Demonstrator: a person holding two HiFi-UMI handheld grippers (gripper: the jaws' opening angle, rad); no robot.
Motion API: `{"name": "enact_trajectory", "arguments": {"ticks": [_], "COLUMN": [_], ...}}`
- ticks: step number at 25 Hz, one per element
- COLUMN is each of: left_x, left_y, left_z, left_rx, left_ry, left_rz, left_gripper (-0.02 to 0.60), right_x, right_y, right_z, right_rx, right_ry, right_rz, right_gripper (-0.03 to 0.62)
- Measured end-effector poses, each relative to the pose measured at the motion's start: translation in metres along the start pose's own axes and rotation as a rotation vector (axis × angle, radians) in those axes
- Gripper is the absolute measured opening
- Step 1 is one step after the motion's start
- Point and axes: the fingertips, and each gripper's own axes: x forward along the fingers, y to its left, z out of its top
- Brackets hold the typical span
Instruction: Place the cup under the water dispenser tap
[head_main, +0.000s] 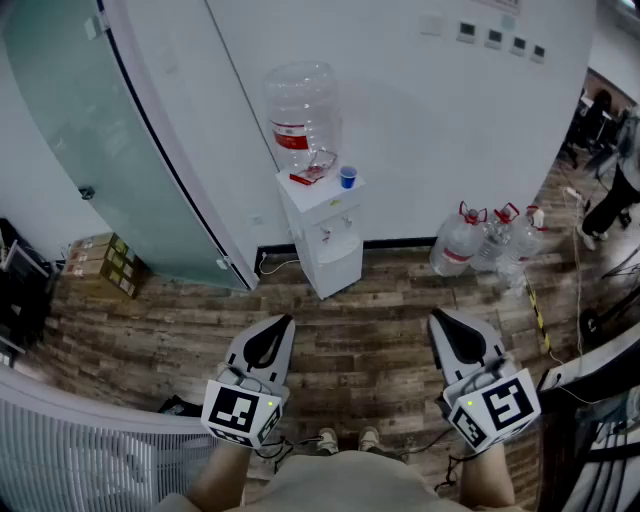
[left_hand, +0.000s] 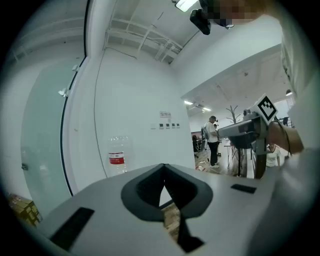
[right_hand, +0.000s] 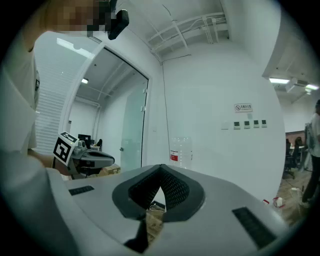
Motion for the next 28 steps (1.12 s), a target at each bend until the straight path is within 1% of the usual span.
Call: {"name": "enact_trajectory", "arguments": {"ticks": [5, 11, 15, 20, 28], "left_x": [0.005, 0.008, 0.011, 0.017, 0.026], "left_y": [0.004, 0.007, 0.004, -0.003, -0.027], "left_z": [0.001, 0.005, 0.004, 0.003, 0.003], "left_rx": [-0.036, -0.034, -0.016, -0.061, -0.032], "left_ry": [-0.01, -0.015, -0.005, 0.002, -0.001], "left_rz": [-0.012, 0.007, 0.014, 0.013, 0.065], "left_gripper": [0.005, 0.005, 0.005, 0.005, 0.005], "right_x": [0.007, 0.007, 0.006, 0.004, -0.007], "right_y": [0.0, -0.008, -0.012, -0.025, -0.05], "right_z": [-0.001, -0.002, -0.005, -0.012, -0.027], "right_rx": [-0.002, 0.008, 0.028, 0.025, 0.023], "right_ry": [-0.007, -0.018, -0.028, -0.016, -0.016], "right_rz": [0.005, -0.003, 0.016, 0.018, 0.04], "right_gripper": [0.006, 0.006, 0.006, 0.006, 0.006]}}
